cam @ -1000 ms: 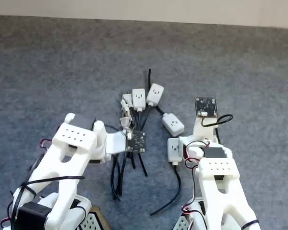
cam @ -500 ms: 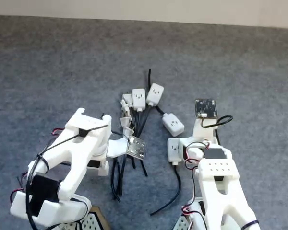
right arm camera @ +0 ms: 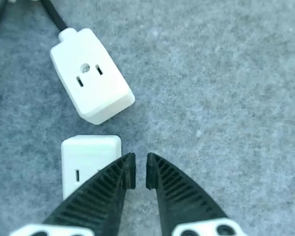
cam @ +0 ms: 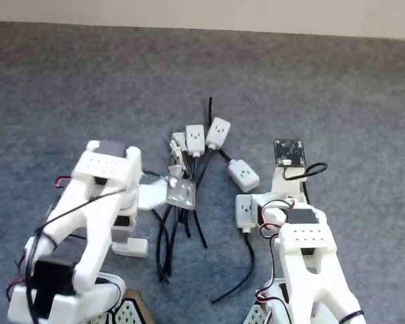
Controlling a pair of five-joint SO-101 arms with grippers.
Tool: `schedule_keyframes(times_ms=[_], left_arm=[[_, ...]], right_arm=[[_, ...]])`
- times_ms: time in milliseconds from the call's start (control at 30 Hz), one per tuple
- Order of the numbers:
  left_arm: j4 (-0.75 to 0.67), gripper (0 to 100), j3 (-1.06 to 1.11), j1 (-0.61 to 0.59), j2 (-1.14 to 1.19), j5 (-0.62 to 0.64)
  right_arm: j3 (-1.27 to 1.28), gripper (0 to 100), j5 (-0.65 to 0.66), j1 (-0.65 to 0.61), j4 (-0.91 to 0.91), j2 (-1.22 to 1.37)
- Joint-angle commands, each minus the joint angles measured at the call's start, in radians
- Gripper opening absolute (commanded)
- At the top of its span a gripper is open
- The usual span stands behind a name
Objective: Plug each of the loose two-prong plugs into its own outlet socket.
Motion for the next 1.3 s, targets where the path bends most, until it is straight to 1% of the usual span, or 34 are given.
schedule_keyframes(times_ms=[0, 67, 100, 200, 367, 433, 500, 633, 700, 800, 867, 1000, 1133, 1167, 1267], left_arm=[[0.023, 14, -0.027, -0.044, -0.108, -0.12], [0.012, 13, 0.005, -0.047, -0.11, -0.115], [-0.015, 13, 0.024, -0.047, -0.11, -0.114], [-0.043, 13, 0.059, -0.042, -0.12, -0.068], [0.098, 13, 0.021, -0.044, -0.122, -0.066], [0.115, 13, 0.022, -0.045, -0.122, -0.066], [0.101, 13, 0.036, -0.044, -0.122, -0.063], [-0.005, 13, 0.11, -0.041, -0.12, -0.06], [-0.095, 13, 0.16, -0.039, -0.113, -0.032], [-0.278, 14, 0.219, -0.039, -0.111, 0.035], [-0.362, 14, 0.228, -0.039, -0.11, 0.058], [-0.436, 14, 0.222, -0.039, -0.11, 0.074], [-0.437, 14, 0.188, -0.039, -0.119, 0.074], [-0.417, 14, 0.166, -0.041, -0.119, 0.074], [-0.298, 14, 0.076, -0.041, -0.12, 0.074]], right_arm=[[-0.008, 5.5, 0.0, -0.005, -0.022, -0.022], [-0.008, 5.5, 0.0, -0.005, -0.022, -0.022], [-0.008, 5.5, 0.0, -0.005, -0.022, -0.021], [-0.008, 5.5, 0.0, -0.005, -0.022, -0.021], [-0.008, 5.5, 0.0, -0.005, -0.024, -0.021], [-0.008, 5.5, 0.0, -0.005, -0.024, -0.021], [-0.008, 5.5, 0.0, -0.005, -0.024, -0.021], [-0.008, 5.5, 0.0, -0.005, -0.024, -0.021], [-0.008, 5.5, 0.0, -0.005, -0.024, -0.021], [-0.008, 5.5, 0.0, -0.005, -0.024, -0.021], [-0.008, 5.5, 0.0, -0.005, -0.024, -0.021], [-0.008, 5.5, 0.0, -0.005, -0.024, -0.021], [-0.008, 5.5, 0.0, -0.005, -0.024, -0.021], [-0.008, 5.5, 0.0, -0.005, -0.024, -0.021], [-0.008, 5.5, 0.0, -0.005, -0.024, -0.021]])
